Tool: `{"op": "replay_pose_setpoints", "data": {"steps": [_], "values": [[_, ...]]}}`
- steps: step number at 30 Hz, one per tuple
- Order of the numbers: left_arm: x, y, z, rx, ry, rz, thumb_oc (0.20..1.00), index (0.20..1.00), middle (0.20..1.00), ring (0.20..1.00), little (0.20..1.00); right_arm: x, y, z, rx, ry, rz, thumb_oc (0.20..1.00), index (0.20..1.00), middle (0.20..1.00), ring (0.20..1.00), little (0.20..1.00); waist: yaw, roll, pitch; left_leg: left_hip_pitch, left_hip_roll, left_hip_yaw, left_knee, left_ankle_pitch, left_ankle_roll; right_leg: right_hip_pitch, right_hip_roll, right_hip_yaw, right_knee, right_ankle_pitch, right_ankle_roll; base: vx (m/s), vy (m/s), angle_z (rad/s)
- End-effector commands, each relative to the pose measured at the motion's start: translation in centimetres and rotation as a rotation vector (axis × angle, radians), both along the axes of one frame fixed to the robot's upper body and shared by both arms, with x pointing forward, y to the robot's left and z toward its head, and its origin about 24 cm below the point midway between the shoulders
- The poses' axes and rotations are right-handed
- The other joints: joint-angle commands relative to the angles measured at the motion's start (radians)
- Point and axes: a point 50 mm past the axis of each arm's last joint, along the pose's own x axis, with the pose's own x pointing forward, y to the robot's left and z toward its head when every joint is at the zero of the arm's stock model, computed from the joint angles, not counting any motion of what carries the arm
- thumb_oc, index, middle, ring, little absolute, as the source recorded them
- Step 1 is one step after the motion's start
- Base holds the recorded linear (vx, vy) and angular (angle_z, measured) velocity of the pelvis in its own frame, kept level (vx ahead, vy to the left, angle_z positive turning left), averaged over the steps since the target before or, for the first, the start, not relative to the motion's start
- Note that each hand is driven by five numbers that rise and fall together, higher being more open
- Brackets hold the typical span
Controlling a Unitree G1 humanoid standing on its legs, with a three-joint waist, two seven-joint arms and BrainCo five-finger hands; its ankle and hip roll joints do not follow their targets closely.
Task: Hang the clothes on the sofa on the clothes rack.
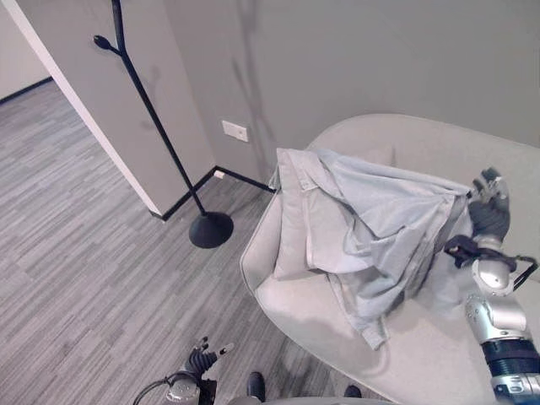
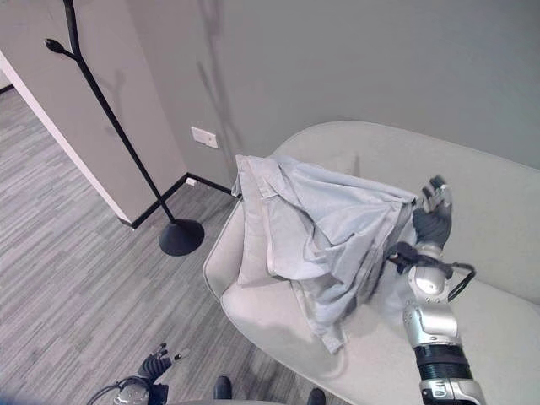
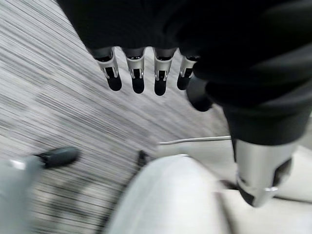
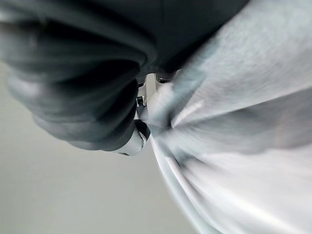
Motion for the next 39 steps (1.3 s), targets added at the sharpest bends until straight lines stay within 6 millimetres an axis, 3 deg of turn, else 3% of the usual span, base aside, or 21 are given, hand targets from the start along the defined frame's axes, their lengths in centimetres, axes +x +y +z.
{"op": "replay_pose_setpoints", "data": {"steps": [1,3,4,6,7,10,12,13,17,18,19,20,21,22,23,25,26,28,29,35,39], "values": [[2.8,1.1,1.8,0.004,-0.109,-0.049,1.000,1.000,1.000,1.000,1.000,0.7,1.1,8.5,-0.198,-0.294,0.033,0.200,0.200,0.200,0.200,0.200,0.009,-0.020,-0.034,-0.010,0.042,0.001,0.002,-0.026,-0.019,0.055,-0.030,0.029,0.007,-0.031,0.038,0.01,-0.002,-0.14],[4.5,1.0,3.9,-0.011,-0.228,-0.117,1.000,1.000,1.000,1.000,1.000,1.3,2.0,13.2,-0.344,-0.381,0.041,0.200,0.200,0.200,0.200,0.200,0.010,-0.025,-0.055,0.015,0.050,0.007,0.002,-0.035,-0.022,0.073,-0.025,0.034,0.007,-0.035,0.037,0.00,0.004,-0.17],[4.5,1.0,3.9,-0.012,-0.230,-0.115,1.000,1.000,1.000,1.000,1.000,1.4,2.0,13.3,-0.345,-0.383,0.042,0.200,0.200,0.200,0.200,0.200,0.008,-0.024,-0.054,0.013,0.050,0.008,0.002,-0.031,-0.021,0.070,-0.025,0.035,0.007,-0.032,0.037,-0.01,0.002,-0.14],[5.8,1.2,5.5,-0.004,-0.309,-0.140,1.000,1.000,1.000,1.000,1.000,1.7,2.9,16.0,-0.439,-0.425,0.024,0.200,0.200,0.200,0.200,0.200,0.006,-0.027,-0.066,0.022,0.053,0.012,0.002,-0.032,-0.023,0.075,-0.020,0.040,0.007,-0.034,0.035,-0.02,-0.006,-0.09],[7.1,1.6,7.2,0.018,-0.394,-0.156,1.000,1.000,1.000,1.000,1.000,1.8,3.9,19.0,-0.495,-0.496,0.000,0.200,0.200,0.200,0.200,0.200,0.007,-0.031,-0.075,0.036,0.059,0.014,0.002,-0.039,-0.026,0.086,-0.016,0.044,0.007,-0.039,0.034,-0.03,-0.007,-0.10],[8.8,1.7,9.8,0.047,-0.511,-0.193,1.000,1.000,1.000,1.000,1.000,1.3,5.0,23.0,-0.536,-0.603,-0.058,0.200,0.200,0.200,0.200,0.200,0.006,-0.035,-0.086,0.045,0.063,0.013,0.002,-0.043,-0.029,0.092,-0.011,0.049,0.008,-0.042,0.031,-0.02,-0.005,-0.13],[9.2,1.7,10.5,0.054,-0.541,-0.207,1.000,1.000,1.000,1.000,1.000,1.3,5.1,24.1,-0.540,-0.624,-0.084,0.200,0.200,0.200,0.200,0.200,0.007,-0.037,-0.092,0.042,0.064,0.013,0.002,-0.038,-0.028,0.090,-0.010,0.051,0.007,-0.038,0.029,-0.01,0.000,-0.02],[9.9,1.6,11.8,0.065,-0.597,-0.225,1.000,1.000,1.000,1.000,1.000,1.4,5.5,26.1,-0.555,-0.645,-0.117,0.200,0.200,0.200,0.200,0.200,0.008,-0.042,-0.099,0.045,0.066,0.013,0.002,-0.039,-0.030,0.091,-0.010,0.054,0.007,-0.037,0.028,0.00,0.000,0.00],[10.4,1.3,12.6,0.051,-0.646,-0.227,1.000,1.000,1.000,1.000,1.000,2.2,6.3,26.4,-0.576,-0.620,-0.082,0.200,0.200,0.200,0.200,0.200,0.006,-0.040,-0.097,0.049,0.066,0.013,0.002,-0.040,-0.031,0.089,-0.007,0.060,0.008,-0.035,0.027,0.00,0.000,0.00],[10.2,1.0,12.5,0.037,-0.645,-0.227,1.000,1.000,1.000,1.000,1.000,2.7,6.6,25.2,-0.595,-0.580,-0.056,0.200,0.200,0.200,0.200,0.200,0.003,-0.037,-0.094,0.050,0.066,0.015,0.002,-0.040,-0.030,0.088,-0.008,0.062,0.008,-0.033,0.027,-0.01,0.031,-0.03],[9.5,0.7,11.7,0.012,-0.617,-0.226,1.000,1.000,1.000,1.000,1.000,4.4,7.4,19.6,-0.691,-0.393,0.040,0.959,0.959,0.959,0.959,0.959,-0.001,-0.031,-0.080,0.060,0.065,0.020,0.002,-0.045,-0.028,0.089,-0.007,0.069,0.010,-0.032,0.026,-0.01,0.025,-0.08],[9.2,0.6,11.5,0.011,-0.607,-0.231,1.000,1.000,1.000,1.000,1.000,4.3,7.2,18.0,-0.707,-0.349,0.058,1.000,1.000,1.000,1.000,1.000,-0.005,-0.029,-0.076,0.056,0.065,0.021,0.002,-0.041,-0.026,0.086,-0.008,0.070,0.010,-0.028,0.025,0.00,0.017,-0.11],[9.2,0.6,11.5,0.013,-0.603,-0.236,1.000,1.000,1.000,1.000,1.000,4.2,7.1,17.7,-0.705,-0.344,0.056,1.000,1.000,1.000,1.000,1.000,-0.002,-0.032,-0.080,0.055,0.065,0.020,0.002,-0.041,-0.026,0.085,-0.007,0.069,0.009,-0.028,0.025,0.01,0.008,-0.10],[8.5,0.4,10.7,0.005,-0.567,-0.246,1.000,1.000,1.000,1.000,1.000,4.7,6.1,13.7,-0.729,-0.199,0.058,1.000,1.000,1.000,1.000,1.000,-0.003,-0.026,-0.068,0.059,0.064,0.019,0.002,-0.045,-0.025,0.089,-0.008,0.069,0.013,-0.031,0.025,0.03,-0.003,-0.06],[7.3,0.3,9.6,-0.014,-0.517,-0.250,1.000,1.000,1.000,1.000,1.000,4.4,3.0,7.0,-0.756,0.054,-0.009,1.000,1.000,1.000,1.000,1.000,0.002,-0.021,-0.053,0.059,0.061,0.014,0.002,-0.046,-0.021,0.094,-0.011,0.063,0.014,-0.033,0.026,0.03,-0.016,-0.04],[5.9,0.9,8.6,-0.011,-0.468,-0.227,1.000,1.000,1.000,1.000,1.000,3.1,0.1,1.2,-0.786,0.286,-0.098,1.000,1.000,1.000,1.000,1.000,0.012,-0.010,-0.031,0.054,0.056,0.003,0.002,-0.046,-0.018,0.097,-0.015,0.053,0.015,-0.037,0.028,0.01,-0.032,0.06],[5.9,0.9,8.6,-0.011,-0.468,-0.227,1.000,1.000,1.000,1.000,1.000,3.1,0.1,1.2,-0.786,0.286,-0.098,1.000,1.000,1.000,1.000,1.000,0.012,-0.010,-0.031,0.054,0.056,0.003,0.002,-0.046,-0.018,0.097,-0.015,0.053,0.015,-0.037,0.028,0.00,-0.028,0.19],[4.6,1.5,7.6,-0.002,-0.419,-0.190,1.000,1.000,1.000,1.000,1.000,1.4,-1.5,-3.5,-0.780,0.458,-0.140,1.000,1.000,1.000,1.000,1.000,0.021,0.002,-0.008,0.040,0.051,-0.009,0.004,-0.042,-0.016,0.094,-0.021,0.042,0.017,-0.039,0.029,-0.02,-0.034,0.10],[3.2,2.2,6.3,-0.004,-0.356,-0.133,1.000,1.000,1.000,1.000,1.000,0.5,-1.8,-7.7,-0.725,0.602,-0.139,1.000,1.000,1.000,1.000,1.000,0.034,0.021,0.023,0.013,0.042,-0.024,0.010,-0.035,-0.013,0.081,-0.031,0.033,0.021,-0.038,0.030,-0.07,-0.022,-0.02],[2.7,2.0,5.6,0.010,-0.333,-0.128,1.000,1.000,1.000,1.000,1.000,1.6,-0.7,-11.0,-0.694,0.708,-0.139,1.000,1.000,1.000,1.000,1.000,0.062,0.072,0.100,-0.081,0.015,-0.047,0.051,-0.023,-0.007,0.014,-0.054,0.025,0.040,-0.024,0.029,-0.11,0.022,0.12],[5.4,0.3,6.8,0.067,-0.452,-0.152,1.000,1.000,1.000,1.000,1.000,3.7,0.3,-10.9,-0.725,0.702,-0.181,1.000,1.000,1.000,1.000,1.000,0.095,0.115,0.177,-0.196,-0.002,-0.065,0.098,-0.011,-0.012,-0.074,-0.072,0.023,0.058,0.000,0.027,-0.12,0.043,0.21]]}}
